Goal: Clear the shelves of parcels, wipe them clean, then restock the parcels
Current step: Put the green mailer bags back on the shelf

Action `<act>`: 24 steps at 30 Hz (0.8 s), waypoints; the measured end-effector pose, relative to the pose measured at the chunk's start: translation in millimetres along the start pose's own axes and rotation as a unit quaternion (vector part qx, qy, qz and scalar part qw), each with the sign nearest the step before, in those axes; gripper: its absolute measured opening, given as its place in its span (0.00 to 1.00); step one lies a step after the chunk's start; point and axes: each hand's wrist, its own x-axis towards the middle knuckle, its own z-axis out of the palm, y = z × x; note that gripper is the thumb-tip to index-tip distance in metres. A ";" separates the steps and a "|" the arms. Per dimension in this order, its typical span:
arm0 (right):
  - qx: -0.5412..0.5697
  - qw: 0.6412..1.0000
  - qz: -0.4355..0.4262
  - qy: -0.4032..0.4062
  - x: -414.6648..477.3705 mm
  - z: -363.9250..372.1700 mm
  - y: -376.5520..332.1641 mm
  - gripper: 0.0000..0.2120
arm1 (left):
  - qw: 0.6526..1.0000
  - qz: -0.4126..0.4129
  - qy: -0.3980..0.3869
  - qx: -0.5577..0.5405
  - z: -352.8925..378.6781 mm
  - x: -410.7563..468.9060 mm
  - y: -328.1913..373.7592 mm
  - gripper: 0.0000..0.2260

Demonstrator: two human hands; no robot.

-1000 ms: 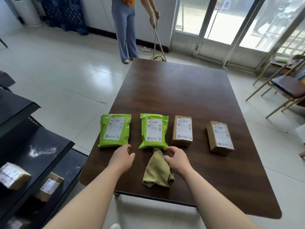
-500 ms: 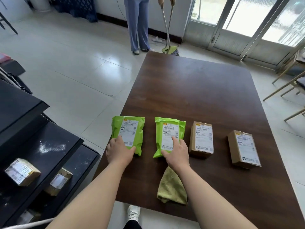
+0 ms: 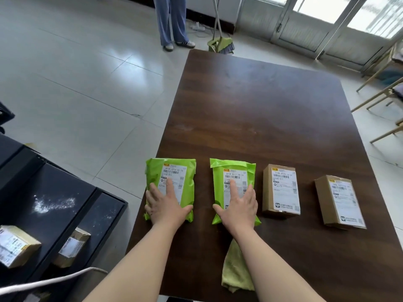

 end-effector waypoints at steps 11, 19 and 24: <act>0.009 1.000 0.022 0.002 4.1 3.8 -7.6 0.41 | 1.000 0.019 0.021 -0.001 -1.7 7.5 -5.8 0.44; 0.031 0.999 0.018 0.006 -3.8 -5.8 -10.3 0.39 | 0.997 0.002 0.048 -0.053 -24.2 10.4 -16.1 0.44; 0.031 0.999 0.002 0.021 -8.8 -15.4 -16.6 0.39 | 0.993 0.001 0.084 -0.084 -46.1 5.7 -17.9 0.43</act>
